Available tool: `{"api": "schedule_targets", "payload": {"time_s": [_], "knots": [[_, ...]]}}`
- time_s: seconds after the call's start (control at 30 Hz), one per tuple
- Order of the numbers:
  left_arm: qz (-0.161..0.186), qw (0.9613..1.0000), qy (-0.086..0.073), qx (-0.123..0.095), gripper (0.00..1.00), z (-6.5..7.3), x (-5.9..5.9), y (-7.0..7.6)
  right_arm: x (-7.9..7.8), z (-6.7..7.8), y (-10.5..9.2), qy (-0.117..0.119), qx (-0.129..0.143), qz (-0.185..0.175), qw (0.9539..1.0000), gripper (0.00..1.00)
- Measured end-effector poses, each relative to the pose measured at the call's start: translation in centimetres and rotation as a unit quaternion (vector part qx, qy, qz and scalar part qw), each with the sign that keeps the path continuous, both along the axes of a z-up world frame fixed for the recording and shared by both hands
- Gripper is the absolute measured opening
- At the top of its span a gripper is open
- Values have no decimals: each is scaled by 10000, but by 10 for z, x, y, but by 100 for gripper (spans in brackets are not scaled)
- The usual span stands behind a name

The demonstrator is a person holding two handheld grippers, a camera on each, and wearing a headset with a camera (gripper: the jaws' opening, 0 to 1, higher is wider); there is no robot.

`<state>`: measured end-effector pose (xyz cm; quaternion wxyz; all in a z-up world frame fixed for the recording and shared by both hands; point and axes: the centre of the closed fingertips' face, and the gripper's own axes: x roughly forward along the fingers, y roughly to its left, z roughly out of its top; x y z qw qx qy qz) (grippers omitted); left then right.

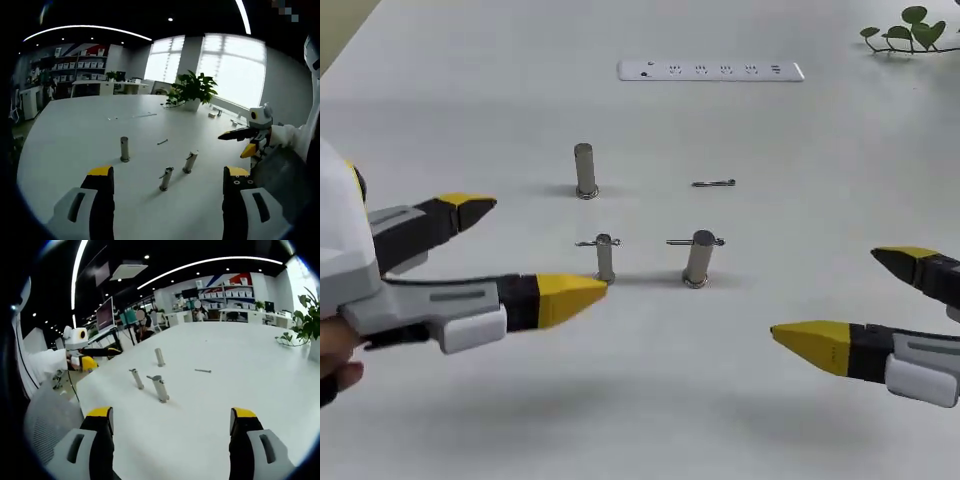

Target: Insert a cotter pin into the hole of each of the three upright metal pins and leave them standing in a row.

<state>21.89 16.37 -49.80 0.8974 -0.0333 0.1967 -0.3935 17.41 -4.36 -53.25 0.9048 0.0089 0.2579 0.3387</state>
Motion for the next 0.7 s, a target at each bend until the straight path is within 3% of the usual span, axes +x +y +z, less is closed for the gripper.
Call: {"api": "schedule_targets", "payload": {"time_s": [0.1, 0.2, 0.23, 0.27, 0.37, 0.47, 0.63, 0.7], "knots": [[29, 9998, -190, -99, 83, 15, 24, -3, -1, -1, -1, 20, -20, -7, 10000, 95], [55, 9987, -445, 253, 83, 18, 47, -4, -1, -1, -1, 29, -7, -12, 10000, 94], [71, 9985, -462, 274, 81, 18, 52, -5, -1, -1, -1, 28, -7, -9, 10000, 94], [91, 9977, -601, 291, 78, 19, 61, -7, -1, -1, 0, 19, -23, 10, 10000, 93], [13, 9980, -620, 137, 63, 19, 75, -14, 0, -3, -2, -26, -169, 63, 9998, 91], [14, 9979, -641, 134, 61, 13, 91, -20, 1, -5, -4, -19, -224, 21, 9997, 92], [-150, 9983, -434, 363, 55, -13, 106, -27, 2, -5, -7, 5, -180, -25, 9998, 90], [-196, 9967, -383, 685, 51, -28, 113, -26, 1, -5, -7, 15, -185, -24, 9998, 90]]}}
